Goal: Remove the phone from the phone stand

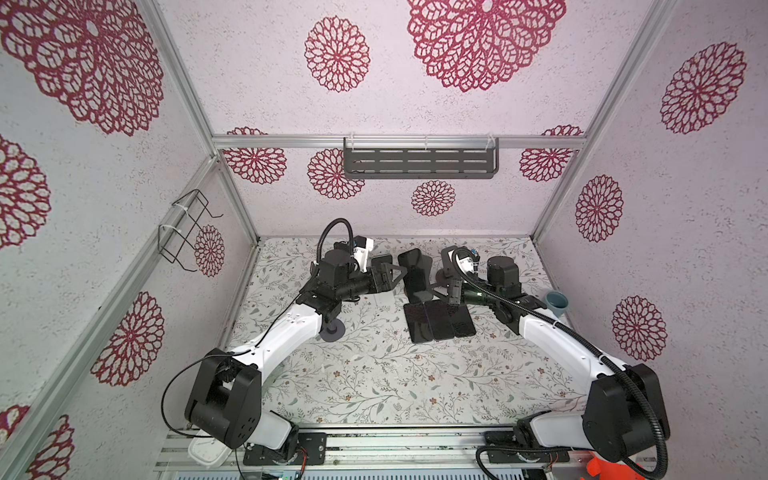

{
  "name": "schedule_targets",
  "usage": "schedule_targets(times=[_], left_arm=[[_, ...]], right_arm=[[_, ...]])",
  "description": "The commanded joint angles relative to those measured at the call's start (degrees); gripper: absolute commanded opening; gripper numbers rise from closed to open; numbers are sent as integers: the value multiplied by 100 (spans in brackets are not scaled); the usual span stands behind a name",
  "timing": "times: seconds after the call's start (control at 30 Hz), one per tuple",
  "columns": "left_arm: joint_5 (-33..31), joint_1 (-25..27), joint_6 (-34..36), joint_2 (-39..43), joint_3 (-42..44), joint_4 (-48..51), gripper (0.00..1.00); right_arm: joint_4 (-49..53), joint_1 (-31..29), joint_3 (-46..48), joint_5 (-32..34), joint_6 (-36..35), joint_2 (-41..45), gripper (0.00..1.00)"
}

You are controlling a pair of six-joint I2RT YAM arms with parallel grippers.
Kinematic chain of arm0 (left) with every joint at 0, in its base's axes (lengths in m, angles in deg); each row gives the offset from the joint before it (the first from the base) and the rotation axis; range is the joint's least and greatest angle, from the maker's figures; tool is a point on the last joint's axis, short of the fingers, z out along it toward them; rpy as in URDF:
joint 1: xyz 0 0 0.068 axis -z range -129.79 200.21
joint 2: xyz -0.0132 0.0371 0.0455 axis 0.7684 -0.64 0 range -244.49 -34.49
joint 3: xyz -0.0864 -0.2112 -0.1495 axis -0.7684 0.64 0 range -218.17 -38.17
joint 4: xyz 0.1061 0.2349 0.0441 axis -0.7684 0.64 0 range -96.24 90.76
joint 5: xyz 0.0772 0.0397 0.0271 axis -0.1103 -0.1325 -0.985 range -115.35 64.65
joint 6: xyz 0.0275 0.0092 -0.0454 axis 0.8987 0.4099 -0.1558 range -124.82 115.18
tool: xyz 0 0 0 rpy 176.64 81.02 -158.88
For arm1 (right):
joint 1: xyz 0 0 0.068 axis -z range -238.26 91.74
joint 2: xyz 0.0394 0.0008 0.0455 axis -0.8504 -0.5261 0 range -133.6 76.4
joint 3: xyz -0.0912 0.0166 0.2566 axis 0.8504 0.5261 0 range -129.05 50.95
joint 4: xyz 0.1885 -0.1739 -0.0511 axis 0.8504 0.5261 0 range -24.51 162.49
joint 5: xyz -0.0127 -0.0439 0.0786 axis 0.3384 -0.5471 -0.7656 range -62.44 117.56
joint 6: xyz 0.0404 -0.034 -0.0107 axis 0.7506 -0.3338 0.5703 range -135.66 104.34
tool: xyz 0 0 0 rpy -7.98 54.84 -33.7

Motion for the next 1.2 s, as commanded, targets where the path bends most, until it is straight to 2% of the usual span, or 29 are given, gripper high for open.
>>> schedule_targets(times=[0.0, 0.17, 0.27, 0.43, 0.67, 0.77, 0.93, 1.07, 1.1, 1.17], left_arm=[[534, -45, -258, -12, -37, -1041, 91], [613, -47, -480, -138, 45, -1532, 80], [697, -34, -717, -194, 172, -2115, 72], [727, 37, -956, -172, 380, -2772, 47], [502, 148, -831, 50, 443, -2464, 16], [370, 214, -630, 133, 450, -2227, 2], [120, 255, -348, 314, 522, -1955, 0], [-65, 250, -176, 423, 466, -1478, 0], [-134, 250, -68, 469, 409, -1172, 0], [-356, 253, 127, 563, 315, -574, 0]], right_arm=[[-1270, -25, -274, -754, 526, 197, 0], [-2423, -57, -141, -1031, 1342, 55, 0], [-2835, -99, -89, -1055, 1599, -46, 0], [-3102, -149, -88, -1062, 1756, -245, 0], [-2948, -164, -165, -930, 1610, -499, 0], [-2578, -175, -264, -840, 1334, -596, 1], [-2637, -169, -278, -845, 1333, -673, 20], [-2376, -91, -333, -778, 1113, -648, 57], [-2192, -45, -358, -748, 997, -615, 64], [-1828, 95, -381, -657, 764, -517, 71]])
